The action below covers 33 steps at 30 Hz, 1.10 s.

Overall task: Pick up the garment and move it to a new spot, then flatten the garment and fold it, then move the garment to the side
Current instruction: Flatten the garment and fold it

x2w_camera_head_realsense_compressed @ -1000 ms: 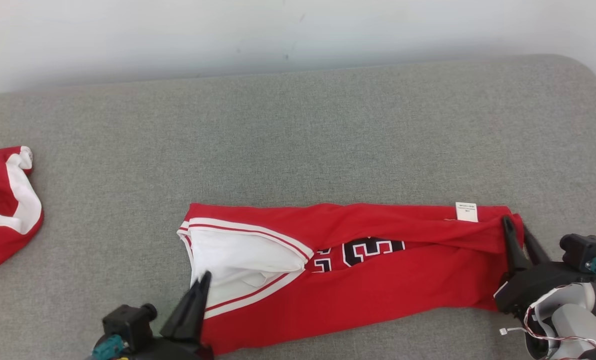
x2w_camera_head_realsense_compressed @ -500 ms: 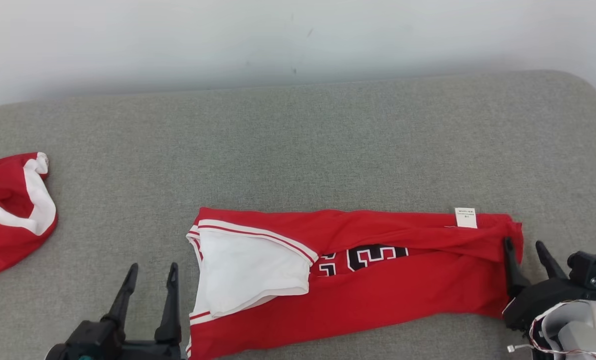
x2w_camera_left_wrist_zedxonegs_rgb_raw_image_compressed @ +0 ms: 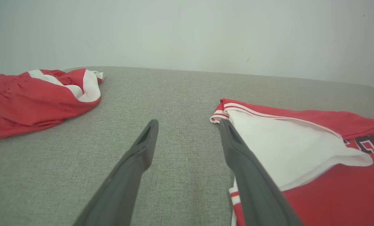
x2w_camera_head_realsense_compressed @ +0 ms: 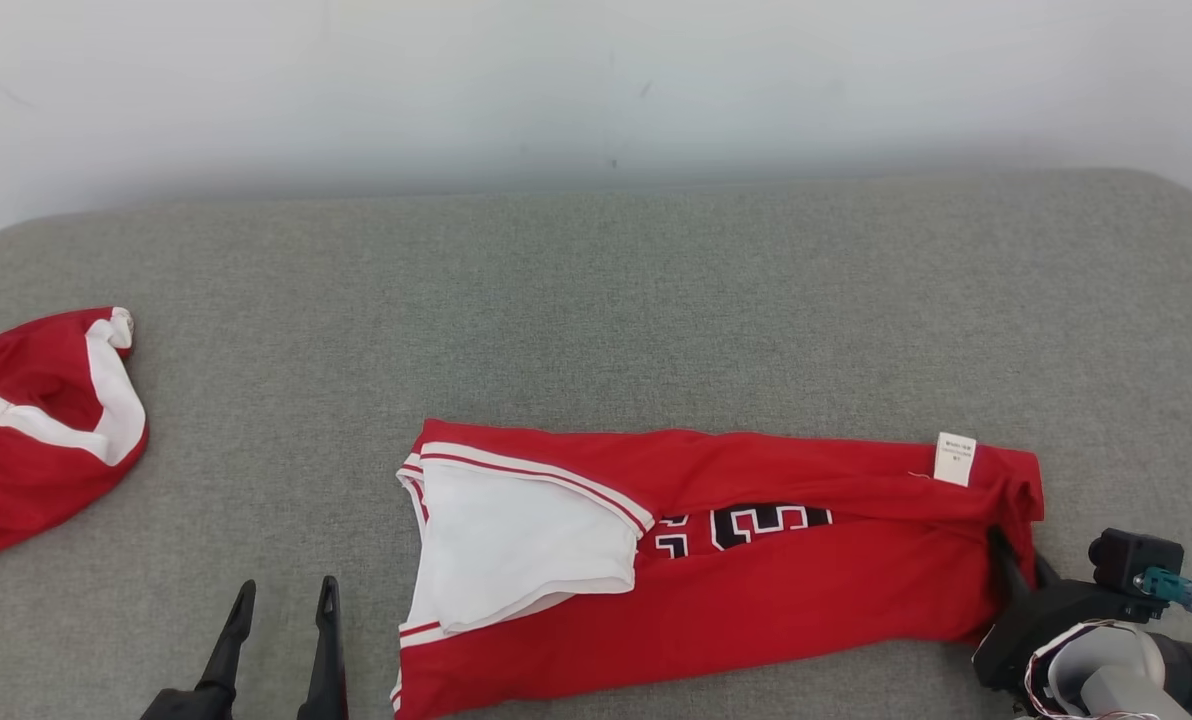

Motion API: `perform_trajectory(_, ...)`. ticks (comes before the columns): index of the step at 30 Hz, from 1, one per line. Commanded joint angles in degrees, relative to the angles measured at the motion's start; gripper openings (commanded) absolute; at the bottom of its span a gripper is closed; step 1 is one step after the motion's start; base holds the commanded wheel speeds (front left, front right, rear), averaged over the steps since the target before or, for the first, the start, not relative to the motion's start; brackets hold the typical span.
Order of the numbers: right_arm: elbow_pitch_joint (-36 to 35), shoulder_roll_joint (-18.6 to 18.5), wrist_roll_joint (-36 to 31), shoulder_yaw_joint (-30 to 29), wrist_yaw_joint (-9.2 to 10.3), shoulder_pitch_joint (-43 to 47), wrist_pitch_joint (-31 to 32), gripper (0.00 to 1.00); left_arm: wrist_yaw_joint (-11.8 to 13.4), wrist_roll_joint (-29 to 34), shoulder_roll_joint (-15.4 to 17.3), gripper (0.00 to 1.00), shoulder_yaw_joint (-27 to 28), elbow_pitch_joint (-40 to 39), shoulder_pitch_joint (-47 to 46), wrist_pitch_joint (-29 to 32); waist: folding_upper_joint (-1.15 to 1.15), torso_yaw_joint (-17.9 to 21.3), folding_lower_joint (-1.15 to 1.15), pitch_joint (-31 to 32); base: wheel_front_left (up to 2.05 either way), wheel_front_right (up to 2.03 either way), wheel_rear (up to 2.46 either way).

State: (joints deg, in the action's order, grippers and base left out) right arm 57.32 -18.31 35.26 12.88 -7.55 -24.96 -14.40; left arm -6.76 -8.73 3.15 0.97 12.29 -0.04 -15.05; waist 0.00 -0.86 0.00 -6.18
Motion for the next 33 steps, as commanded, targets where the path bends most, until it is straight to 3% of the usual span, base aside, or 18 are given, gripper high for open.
perform_trajectory(1, 0.6, -0.2, 0.1, 0.7, 0.15, -0.1, 0.0, 0.00, -0.2, 0.5, -0.1, 1.00, 0.4, 0.2, 0.7, -0.2, 0.00, -0.3, 0.00, 0.4, 0.00, 0.00, 0.00)
perform_trajectory(9, 2.6, -7.3, 1.6, -2.7, 0.16, 0.5, -0.8, 0.00, -0.6, 1.6, -0.3, 1.00, 0.1, 1.4, 2.4, -0.2, 0.00, -0.5, 0.00, 3.0, 0.00, 0.00, 0.00)
perform_trajectory(15, -1.1, -10.5, -1.4, -6.9, 0.16, 2.0, -0.8, 0.00, 0.1, 0.1, -0.3, 1.00, 0.1, 1.0, 3.8, -0.2, 0.00, 0.5, 0.00, 4.3, 0.00, 0.00, 0.00)
perform_trajectory(21, -10.5, -7.6, -6.2, -6.3, 0.16, 3.9, -0.7, 0.00, 0.4, -0.4, -0.3, 1.00, 0.3, 0.9, 4.4, -0.2, 0.00, 1.5, 0.00, 4.7, 0.00, 0.00, 0.00)
perform_trajectory(33, -28.2, 3.3, -8.4, 4.3, 0.15, 4.2, 4.1, 0.00, 0.9, -1.5, -0.3, 1.00, -0.9, 1.8, 2.5, -0.2, 0.00, 1.8, 0.00, 4.3, 0.00, 0.00, 0.00)
